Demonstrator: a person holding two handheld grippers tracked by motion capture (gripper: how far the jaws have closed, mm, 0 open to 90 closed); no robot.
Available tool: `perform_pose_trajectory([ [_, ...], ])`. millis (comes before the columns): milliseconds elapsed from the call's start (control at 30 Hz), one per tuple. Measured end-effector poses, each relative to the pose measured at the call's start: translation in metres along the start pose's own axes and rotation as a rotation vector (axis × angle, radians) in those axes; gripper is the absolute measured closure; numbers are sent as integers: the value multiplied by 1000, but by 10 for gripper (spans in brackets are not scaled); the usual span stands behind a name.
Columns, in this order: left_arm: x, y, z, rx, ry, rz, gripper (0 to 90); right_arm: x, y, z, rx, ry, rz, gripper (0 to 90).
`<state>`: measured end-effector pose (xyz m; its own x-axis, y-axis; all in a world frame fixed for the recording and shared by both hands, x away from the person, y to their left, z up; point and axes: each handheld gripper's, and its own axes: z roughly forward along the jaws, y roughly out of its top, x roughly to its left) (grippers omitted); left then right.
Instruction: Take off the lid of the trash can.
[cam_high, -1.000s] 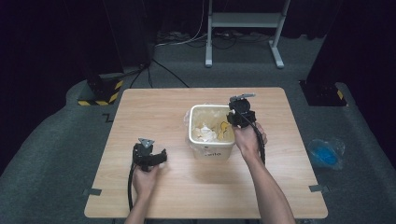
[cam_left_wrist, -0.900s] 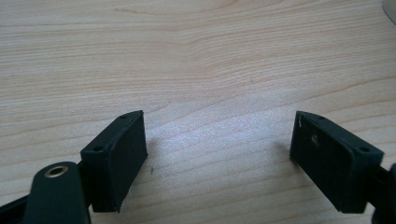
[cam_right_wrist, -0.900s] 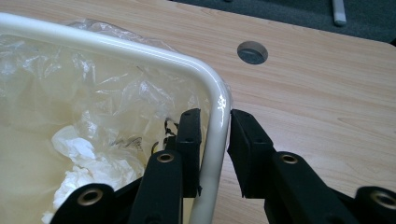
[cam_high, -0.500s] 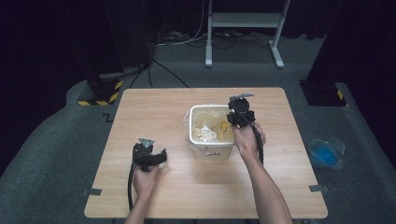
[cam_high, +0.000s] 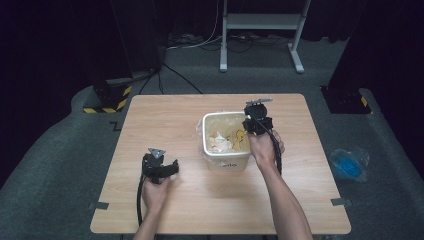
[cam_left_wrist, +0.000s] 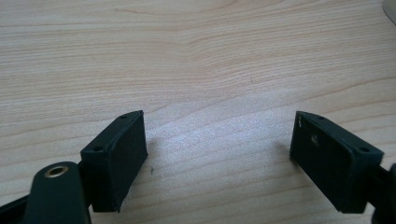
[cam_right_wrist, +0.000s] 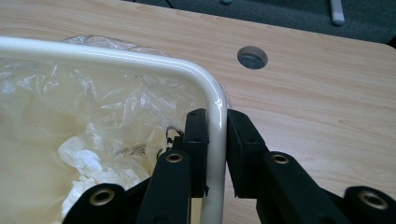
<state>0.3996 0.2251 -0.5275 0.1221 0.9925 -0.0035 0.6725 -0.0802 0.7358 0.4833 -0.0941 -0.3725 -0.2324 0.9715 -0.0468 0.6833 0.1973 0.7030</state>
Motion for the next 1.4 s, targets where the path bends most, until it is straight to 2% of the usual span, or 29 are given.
perform_pose_trajectory([
  [333,0,0,0,-2,0,-4,187,-6,0,-3,-7,13,22,799],
  [1033,0,0,1,-2,0,-5,187,-15,3,-16,-25,20,22,798],
  [1400,0,1,1,-1,0,-3,187,-26,4,-22,-37,25,43,797],
])
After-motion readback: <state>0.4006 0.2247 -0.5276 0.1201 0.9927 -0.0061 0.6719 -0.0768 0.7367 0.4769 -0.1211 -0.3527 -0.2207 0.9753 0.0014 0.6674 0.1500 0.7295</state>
